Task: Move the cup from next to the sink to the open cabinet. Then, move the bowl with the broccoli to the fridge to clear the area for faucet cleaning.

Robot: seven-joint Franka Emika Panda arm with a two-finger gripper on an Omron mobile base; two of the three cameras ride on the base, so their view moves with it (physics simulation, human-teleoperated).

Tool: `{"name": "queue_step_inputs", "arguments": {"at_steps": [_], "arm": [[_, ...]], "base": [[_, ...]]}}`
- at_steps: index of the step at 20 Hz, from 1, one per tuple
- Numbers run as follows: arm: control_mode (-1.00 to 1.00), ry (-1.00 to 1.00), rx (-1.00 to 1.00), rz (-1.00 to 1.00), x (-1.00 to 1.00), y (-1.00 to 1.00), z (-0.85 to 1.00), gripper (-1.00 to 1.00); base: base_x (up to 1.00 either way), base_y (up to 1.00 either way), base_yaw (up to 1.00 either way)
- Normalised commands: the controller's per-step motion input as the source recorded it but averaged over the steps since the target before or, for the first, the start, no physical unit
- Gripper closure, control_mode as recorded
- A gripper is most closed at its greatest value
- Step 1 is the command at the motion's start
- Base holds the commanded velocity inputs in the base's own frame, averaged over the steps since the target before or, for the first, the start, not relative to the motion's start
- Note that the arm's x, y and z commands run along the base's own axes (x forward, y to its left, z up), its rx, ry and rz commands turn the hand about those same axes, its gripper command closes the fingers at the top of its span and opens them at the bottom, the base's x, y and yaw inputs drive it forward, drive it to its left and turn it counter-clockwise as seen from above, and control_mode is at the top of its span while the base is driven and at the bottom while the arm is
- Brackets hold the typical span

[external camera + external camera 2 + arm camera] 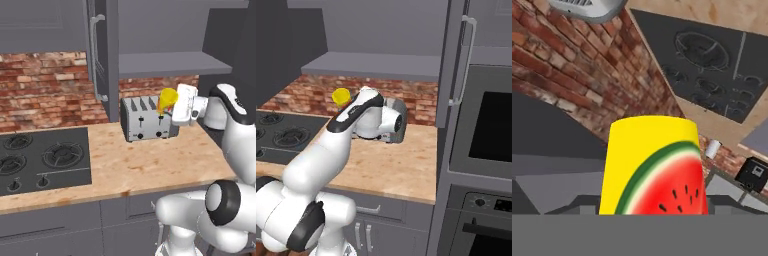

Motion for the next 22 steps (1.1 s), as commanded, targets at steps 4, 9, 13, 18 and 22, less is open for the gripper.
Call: {"name": "queue_step_inputs", "arguments": {"at_steps": [4, 9, 13, 18, 22], "arm": [[-1.0, 0.04, 0.04, -0.29, 0.08, 0.0, 1.0, 1.0], [-1.0, 0.11, 0.07, -0.28, 0.17, 0.0, 1.0, 1.0], [-1.0, 0.14, 0.18, -0.27, 0.0, -0.08, 1.0, 1.0], [-1.0, 0.16, 0.15, -0.14, 0.12, -0.12, 0.55, 1.0], [-1.0, 0.19, 0.14, 0.0, 0.09, -0.36, -0.05, 1.0]], "base": [[0.0, 0.0, 0.0], [0.0, 0.0, 0.0], [0.0, 0.0, 0.0], [0.0, 0.0, 0.0], [0.0, 0.0, 0.0]]}}
